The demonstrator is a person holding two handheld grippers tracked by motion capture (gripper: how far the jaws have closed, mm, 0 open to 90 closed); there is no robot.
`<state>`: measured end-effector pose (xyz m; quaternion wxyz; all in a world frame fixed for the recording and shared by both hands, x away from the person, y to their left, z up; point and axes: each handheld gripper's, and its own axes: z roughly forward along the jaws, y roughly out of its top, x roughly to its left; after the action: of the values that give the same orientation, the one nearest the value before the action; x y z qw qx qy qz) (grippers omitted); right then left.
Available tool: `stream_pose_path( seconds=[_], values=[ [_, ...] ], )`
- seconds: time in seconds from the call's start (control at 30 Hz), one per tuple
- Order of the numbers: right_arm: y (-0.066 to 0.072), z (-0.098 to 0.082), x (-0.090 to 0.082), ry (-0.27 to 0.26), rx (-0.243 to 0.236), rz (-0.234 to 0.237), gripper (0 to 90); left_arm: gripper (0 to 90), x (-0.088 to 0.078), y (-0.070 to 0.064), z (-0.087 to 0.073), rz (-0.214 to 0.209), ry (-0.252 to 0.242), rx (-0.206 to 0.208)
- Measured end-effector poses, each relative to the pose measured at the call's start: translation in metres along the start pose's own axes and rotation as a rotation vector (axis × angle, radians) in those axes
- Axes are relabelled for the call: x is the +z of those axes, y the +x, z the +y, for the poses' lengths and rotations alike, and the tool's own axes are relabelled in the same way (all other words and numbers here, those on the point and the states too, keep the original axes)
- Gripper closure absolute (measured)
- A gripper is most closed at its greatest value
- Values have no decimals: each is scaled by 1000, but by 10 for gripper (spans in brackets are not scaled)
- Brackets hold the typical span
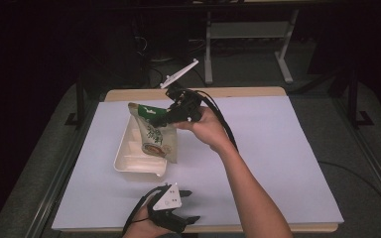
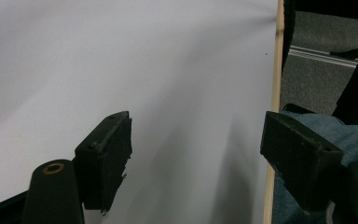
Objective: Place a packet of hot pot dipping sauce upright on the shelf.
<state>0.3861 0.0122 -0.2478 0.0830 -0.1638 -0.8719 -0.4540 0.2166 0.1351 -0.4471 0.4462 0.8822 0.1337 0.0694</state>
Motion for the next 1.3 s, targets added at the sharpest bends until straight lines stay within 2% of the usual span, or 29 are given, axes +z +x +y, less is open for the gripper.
stream_pose_path(
  seconds=[0.6,1.3],
  values=[
    [8,18,27,31,-33,29,896,243,0,0,0,-8,3,8],
    [11,23,64,84,-54,61,896,242,-1,0,0,-8,3,13]
  ],
)
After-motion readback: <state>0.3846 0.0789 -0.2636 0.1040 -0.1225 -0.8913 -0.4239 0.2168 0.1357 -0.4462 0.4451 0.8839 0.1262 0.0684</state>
